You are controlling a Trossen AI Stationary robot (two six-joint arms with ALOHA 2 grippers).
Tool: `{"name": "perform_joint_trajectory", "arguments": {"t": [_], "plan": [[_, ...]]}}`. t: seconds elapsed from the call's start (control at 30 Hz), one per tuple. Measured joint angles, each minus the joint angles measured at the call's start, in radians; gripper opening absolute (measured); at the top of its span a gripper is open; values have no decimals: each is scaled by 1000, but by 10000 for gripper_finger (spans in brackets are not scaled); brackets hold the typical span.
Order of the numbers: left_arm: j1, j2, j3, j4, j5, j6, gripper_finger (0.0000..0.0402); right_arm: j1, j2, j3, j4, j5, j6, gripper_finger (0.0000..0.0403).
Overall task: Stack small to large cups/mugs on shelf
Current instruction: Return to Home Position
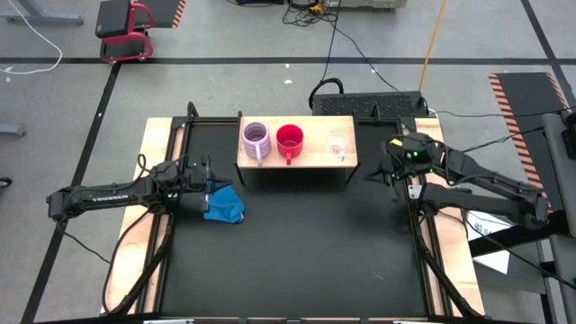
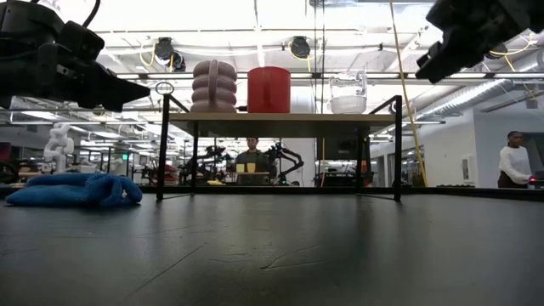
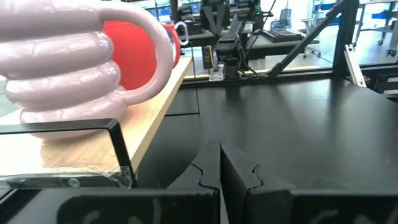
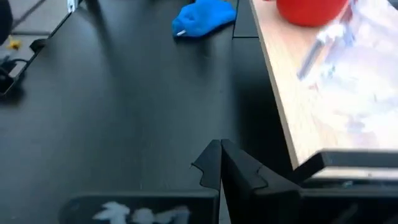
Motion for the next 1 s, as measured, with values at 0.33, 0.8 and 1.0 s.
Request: {"name": "perform_joint_trajectory", "arguments": {"t": [0.33, 0.8, 1.0], "plan": [[0, -1, 0, 5, -48, -4, 1, -1, -135, -155, 250, 38, 232, 0], [0, -1, 0, 32, -27, -4, 1, -1, -210, -339, 457, 56, 287, 0], [0, -1, 0, 29, -27, -6, 0, -1, -210, -363, 484, 56, 263, 0]]}}
